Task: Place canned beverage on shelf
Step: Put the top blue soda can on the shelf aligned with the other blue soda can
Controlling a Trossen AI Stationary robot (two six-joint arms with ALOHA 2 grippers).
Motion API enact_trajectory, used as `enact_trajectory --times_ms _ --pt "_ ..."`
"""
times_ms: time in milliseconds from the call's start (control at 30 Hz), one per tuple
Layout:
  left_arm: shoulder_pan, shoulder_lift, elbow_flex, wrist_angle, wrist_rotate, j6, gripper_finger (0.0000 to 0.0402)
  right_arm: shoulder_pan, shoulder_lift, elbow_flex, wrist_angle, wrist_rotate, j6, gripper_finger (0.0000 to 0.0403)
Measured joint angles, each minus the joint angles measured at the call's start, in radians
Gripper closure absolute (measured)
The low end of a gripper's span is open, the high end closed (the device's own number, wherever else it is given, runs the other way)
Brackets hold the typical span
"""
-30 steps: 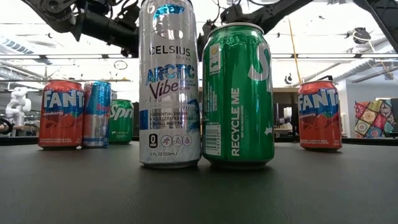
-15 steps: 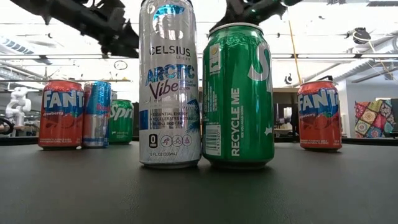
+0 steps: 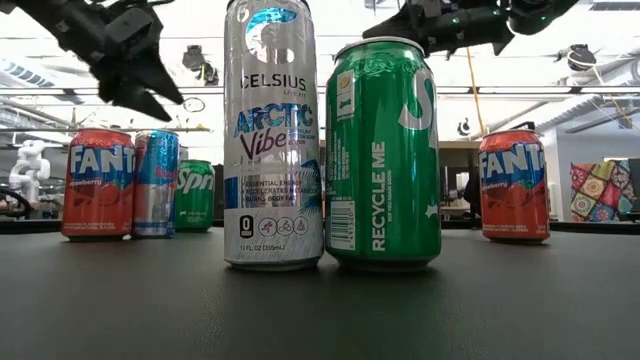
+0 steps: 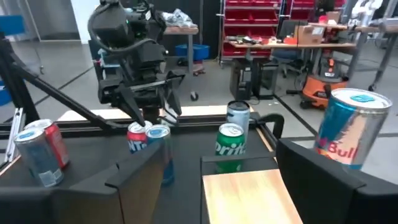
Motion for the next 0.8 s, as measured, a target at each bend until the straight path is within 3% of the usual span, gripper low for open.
enact_trajectory --times_ms 200,600,800 --pt "-0.043 0.057 0.000 -0.034 -0.060 -0.070 0.0016 0.026 0.028 -0.003 0.021 0.000 -0.014 0.0111" --pt "-0.071 0.209 0.000 -0.075 -0.064 -0.160 0.0018 0.040 0.042 -0.003 0.031 -0.001 -0.004 0.0111" --pt "-0.071 0.225 0.000 -0.072 -0.075 -0.173 0.0086 0.041 0.041 -0.003 0.028 -0.003 0.000 0.0111"
